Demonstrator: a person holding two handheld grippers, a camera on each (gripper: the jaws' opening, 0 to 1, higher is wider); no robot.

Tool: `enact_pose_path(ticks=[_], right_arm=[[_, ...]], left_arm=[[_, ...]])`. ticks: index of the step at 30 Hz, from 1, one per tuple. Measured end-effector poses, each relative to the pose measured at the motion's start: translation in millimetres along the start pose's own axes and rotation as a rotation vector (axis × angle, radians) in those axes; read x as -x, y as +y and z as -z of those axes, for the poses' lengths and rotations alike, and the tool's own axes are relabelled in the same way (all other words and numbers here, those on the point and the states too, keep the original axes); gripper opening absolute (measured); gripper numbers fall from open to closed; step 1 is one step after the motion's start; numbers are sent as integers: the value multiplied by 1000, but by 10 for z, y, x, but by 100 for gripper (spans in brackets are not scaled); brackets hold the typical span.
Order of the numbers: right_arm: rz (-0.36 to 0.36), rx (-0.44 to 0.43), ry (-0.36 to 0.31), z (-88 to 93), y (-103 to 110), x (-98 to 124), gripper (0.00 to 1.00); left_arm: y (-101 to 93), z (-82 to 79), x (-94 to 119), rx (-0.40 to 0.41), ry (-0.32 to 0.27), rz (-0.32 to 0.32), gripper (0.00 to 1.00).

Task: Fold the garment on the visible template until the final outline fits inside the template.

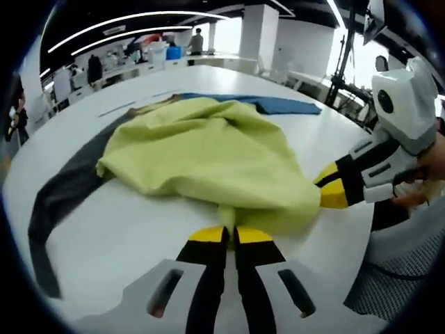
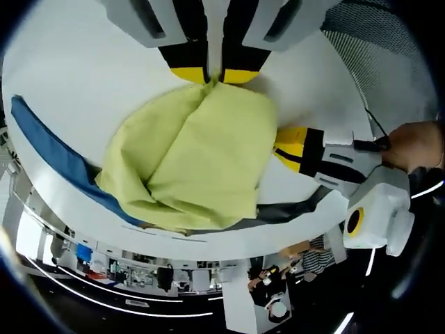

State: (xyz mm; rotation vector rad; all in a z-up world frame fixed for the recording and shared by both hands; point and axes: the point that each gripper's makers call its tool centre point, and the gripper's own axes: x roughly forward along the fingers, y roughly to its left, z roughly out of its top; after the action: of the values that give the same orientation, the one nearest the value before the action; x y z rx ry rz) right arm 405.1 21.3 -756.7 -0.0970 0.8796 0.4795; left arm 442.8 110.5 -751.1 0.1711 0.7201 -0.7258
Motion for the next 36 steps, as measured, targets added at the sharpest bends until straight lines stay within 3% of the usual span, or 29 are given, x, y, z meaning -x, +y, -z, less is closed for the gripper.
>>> enact_pose_path(ticks=[8,21,30,36], right_arm=[[-3,43,-22,-103,-102,113,0],[-18,3,-66,-194,-254,435,0],[-78,-21,-60,-145,-368,652,0],[-46,-58,-45,-89,-512,784,0]], left_arm=[[48,-47,155,56,-34,-13,1],[126,-166,524,172,-110,-45,1],[198,-145,764,247,-138,-95,1],[253,-85,898,291,-135,-122,1]])
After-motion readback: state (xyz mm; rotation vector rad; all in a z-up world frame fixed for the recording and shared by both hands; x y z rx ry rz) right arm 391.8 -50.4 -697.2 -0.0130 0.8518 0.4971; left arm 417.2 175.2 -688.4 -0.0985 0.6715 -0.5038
